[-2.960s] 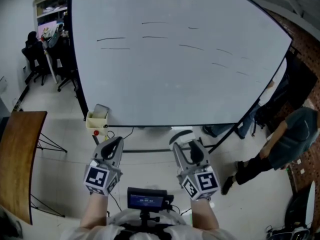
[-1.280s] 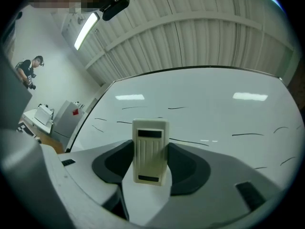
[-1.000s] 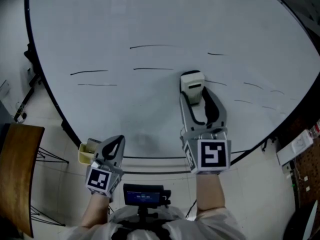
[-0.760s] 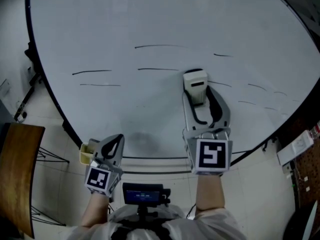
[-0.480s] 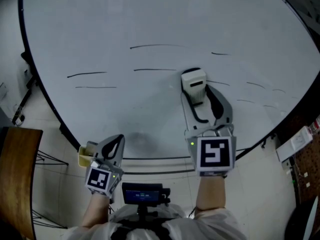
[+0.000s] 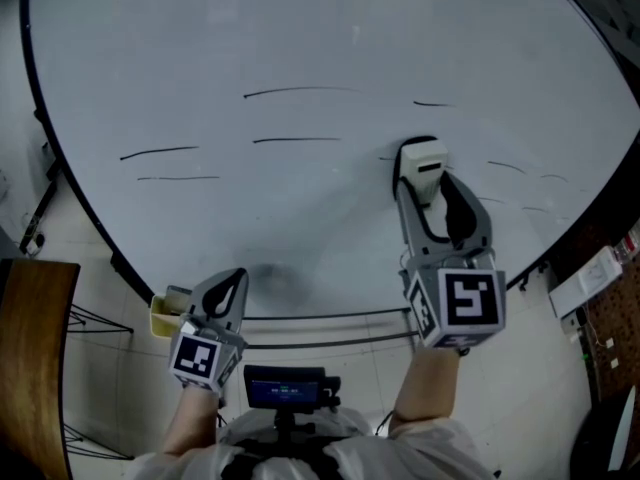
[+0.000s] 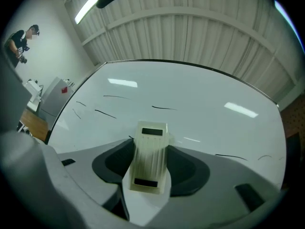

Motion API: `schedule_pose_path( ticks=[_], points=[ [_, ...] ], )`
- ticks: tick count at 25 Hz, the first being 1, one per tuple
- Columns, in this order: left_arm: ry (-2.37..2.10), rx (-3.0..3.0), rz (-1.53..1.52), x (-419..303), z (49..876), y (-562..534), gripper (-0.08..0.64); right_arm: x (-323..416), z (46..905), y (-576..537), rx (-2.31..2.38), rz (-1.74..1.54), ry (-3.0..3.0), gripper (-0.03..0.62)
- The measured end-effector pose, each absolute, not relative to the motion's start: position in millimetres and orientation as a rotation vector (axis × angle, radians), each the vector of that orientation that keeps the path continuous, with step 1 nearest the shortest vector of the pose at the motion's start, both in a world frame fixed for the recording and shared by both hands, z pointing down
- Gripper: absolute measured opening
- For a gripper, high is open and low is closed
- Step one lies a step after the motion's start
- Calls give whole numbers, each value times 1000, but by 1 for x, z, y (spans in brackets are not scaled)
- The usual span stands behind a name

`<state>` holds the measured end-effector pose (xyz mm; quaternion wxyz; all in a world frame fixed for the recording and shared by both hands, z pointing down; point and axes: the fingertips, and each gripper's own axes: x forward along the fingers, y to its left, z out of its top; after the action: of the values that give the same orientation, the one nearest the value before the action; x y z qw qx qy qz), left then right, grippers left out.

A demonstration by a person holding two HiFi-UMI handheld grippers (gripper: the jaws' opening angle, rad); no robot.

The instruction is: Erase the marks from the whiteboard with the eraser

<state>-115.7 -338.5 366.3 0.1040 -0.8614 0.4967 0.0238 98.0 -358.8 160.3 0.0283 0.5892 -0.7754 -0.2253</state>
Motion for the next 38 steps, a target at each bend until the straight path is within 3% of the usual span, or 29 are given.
schedule_pose_path(
  ticks=[11,22,38],
  points=[
    [1464,-2530,67,-108,363,-335,2,164,164,-362,1989,-554,-2408,219],
    [1514,-2519,71,-124,368,-331,2,24,153,-339,1624,-889,-2455,218],
    [1523,-2540,86,-133,374,-339,2,36,151,-351,1680,-794,-2505,224]
  ],
)
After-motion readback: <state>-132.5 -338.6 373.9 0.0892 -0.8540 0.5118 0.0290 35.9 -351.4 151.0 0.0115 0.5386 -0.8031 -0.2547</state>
